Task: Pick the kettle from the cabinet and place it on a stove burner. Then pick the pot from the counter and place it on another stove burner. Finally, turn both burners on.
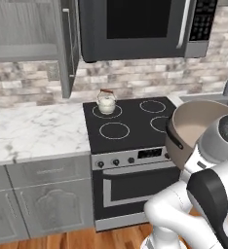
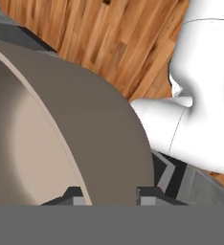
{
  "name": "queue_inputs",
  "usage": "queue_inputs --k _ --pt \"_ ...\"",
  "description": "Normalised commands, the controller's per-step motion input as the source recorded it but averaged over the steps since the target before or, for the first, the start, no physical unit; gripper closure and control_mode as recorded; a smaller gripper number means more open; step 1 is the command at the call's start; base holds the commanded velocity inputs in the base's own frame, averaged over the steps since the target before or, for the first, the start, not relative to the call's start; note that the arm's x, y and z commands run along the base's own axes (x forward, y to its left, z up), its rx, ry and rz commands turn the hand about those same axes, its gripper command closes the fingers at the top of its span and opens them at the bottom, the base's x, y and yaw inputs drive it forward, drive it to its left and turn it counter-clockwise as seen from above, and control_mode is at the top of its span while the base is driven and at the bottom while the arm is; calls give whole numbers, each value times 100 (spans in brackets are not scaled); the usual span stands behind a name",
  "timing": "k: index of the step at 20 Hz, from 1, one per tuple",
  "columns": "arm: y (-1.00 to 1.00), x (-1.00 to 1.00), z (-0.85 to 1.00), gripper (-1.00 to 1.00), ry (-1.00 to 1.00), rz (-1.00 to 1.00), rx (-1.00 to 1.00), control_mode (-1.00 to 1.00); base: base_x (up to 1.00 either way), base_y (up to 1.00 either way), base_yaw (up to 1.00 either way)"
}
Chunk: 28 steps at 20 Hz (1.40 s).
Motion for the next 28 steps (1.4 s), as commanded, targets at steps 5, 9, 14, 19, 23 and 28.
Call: queue_inputs --k 5,9,14,19,23,28 --pt "0 0 0 100 0 0 0 100 60 -12 4" --pt "0 0 0 100 0 0 0 100 63 -12 3" --pt "0 0 0 100 0 0 0 100 49 -24 1" --pt "0 0 0 100 0 0 0 100 39 -23 1" --pt "0 0 0 100 0 0 0 100 42 -17 2" --pt "0 0 0 100 0 0 0 100 45 -12 1"
